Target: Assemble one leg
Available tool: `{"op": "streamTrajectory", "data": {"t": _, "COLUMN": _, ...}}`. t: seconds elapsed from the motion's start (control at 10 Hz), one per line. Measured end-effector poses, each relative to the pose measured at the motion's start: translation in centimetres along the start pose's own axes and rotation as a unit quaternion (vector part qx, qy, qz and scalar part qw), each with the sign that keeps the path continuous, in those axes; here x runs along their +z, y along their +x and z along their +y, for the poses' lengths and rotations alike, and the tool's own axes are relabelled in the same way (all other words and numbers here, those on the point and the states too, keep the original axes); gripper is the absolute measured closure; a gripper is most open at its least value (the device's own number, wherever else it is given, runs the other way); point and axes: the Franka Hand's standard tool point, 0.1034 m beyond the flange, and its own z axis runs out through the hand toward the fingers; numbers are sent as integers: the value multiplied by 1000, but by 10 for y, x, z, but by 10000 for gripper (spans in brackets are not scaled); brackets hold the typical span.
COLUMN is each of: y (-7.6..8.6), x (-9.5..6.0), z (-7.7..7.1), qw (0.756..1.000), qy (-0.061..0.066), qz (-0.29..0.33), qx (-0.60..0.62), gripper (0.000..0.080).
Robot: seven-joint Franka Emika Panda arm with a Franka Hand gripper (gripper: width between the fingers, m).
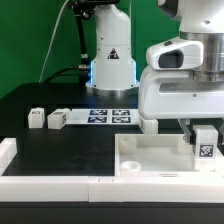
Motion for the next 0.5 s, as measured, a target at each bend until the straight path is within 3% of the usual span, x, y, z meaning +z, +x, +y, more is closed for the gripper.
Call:
{"op": "streamTrajectory", "data": {"t": 0.2, "y": 1, "x": 0, "z": 2, "qw": 995, "qy": 12, "qz": -2, "qx": 96, "gripper": 509}}
{"op": "streamTrajectory", "data": {"t": 0.5, "y": 1, "x": 0, "z": 2, "qw": 954, "qy": 18, "qz": -5, "qx": 299, "gripper": 509}}
